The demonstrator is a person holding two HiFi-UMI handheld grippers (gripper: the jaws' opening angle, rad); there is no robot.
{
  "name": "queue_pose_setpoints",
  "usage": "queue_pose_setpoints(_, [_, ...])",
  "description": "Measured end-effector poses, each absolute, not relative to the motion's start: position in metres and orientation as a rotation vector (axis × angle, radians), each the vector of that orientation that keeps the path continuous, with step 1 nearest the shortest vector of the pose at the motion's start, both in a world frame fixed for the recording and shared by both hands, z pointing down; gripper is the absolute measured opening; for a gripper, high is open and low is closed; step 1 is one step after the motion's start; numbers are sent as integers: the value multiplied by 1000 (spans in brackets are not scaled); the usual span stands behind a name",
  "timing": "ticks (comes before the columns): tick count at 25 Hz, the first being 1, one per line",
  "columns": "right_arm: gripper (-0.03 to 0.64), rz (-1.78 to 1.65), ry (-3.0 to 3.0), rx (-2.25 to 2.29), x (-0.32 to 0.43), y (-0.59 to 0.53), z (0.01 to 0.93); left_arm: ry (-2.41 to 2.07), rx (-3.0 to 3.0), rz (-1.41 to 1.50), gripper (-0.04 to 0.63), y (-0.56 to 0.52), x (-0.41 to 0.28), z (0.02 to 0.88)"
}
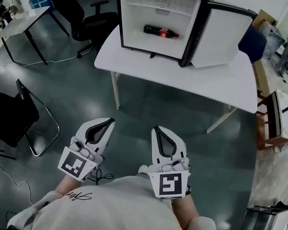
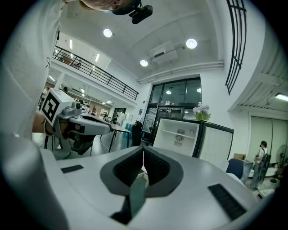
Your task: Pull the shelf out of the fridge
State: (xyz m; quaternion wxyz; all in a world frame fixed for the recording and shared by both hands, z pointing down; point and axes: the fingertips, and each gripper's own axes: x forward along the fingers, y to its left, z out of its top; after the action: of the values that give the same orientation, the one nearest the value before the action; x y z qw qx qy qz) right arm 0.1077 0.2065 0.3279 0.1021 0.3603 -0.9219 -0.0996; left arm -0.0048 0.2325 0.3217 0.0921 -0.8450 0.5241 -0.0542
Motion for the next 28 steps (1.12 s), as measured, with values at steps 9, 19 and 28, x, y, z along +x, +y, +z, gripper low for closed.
queue_pose_setpoints(9, [12,-325,-2744,1024,115,156,326,1592,-2493,-143,4,185,5,322])
queue_pose_setpoints(19, [12,-304,-2770,968,125,120,337,1665,-2454,-120,4,153,13,327])
queue_pose_setpoints(28, [12,-319,-2758,935,122,117,345,1677,-2472,-127,4,148,12,338])
